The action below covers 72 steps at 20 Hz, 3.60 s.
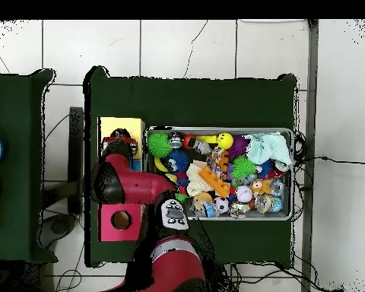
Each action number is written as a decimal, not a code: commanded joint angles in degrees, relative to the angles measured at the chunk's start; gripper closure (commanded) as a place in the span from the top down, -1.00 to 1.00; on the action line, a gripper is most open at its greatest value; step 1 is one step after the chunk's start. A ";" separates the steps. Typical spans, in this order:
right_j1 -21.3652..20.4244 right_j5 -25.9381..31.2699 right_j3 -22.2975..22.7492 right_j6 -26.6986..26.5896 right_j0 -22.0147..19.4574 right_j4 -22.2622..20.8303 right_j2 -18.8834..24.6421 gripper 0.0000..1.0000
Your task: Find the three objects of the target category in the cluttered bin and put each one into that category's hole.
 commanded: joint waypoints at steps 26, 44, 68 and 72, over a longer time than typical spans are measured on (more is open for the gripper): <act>-11.05 30.43 9.64 12.85 1.29 11.85 0.52 1.00; -13.22 39.32 5.18 11.26 5.42 10.52 -5.57 1.00; -13.66 41.36 4.08 9.58 4.23 9.81 -4.53 -1.00; -13.91 41.35 3.27 9.84 4.68 9.69 -5.06 -1.00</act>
